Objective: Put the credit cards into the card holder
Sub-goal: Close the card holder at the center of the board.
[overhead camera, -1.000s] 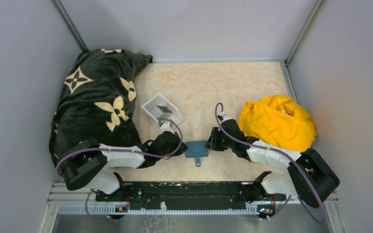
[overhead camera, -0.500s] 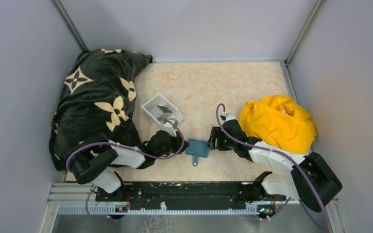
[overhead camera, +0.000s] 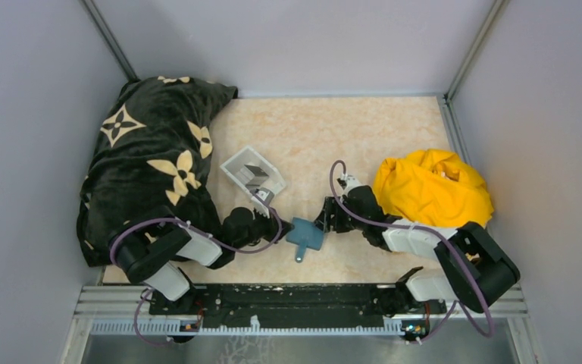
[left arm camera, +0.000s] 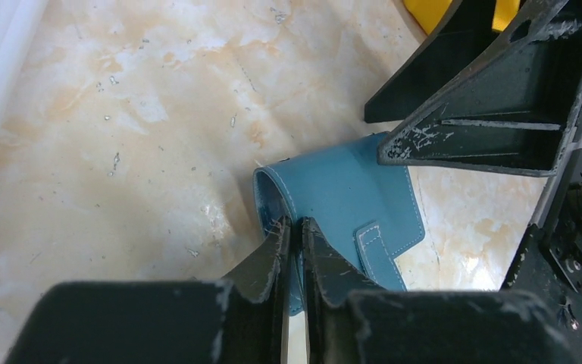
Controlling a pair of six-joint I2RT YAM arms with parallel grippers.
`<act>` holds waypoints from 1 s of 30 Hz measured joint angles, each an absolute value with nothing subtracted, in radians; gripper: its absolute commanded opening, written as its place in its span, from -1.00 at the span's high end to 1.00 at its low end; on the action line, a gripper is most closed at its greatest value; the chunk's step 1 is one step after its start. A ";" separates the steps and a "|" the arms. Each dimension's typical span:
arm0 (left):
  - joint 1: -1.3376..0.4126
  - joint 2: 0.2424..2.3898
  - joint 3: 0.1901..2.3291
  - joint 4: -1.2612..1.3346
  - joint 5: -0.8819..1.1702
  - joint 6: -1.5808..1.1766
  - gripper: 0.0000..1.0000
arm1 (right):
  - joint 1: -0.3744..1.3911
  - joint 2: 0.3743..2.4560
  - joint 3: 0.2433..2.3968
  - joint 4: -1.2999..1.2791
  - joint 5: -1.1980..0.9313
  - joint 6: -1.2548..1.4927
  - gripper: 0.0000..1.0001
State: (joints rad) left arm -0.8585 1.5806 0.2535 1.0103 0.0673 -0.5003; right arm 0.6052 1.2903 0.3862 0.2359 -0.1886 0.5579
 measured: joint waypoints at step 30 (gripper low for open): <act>-0.743 1.711 0.231 1.224 0.292 -0.528 0.33 | 0.595 1.591 0.248 0.856 -0.590 0.671 1.00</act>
State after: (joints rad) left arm -0.7433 1.7107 0.2310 1.2240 0.2920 -0.5282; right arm 0.5953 1.5913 0.2478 0.8558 -0.5896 0.6708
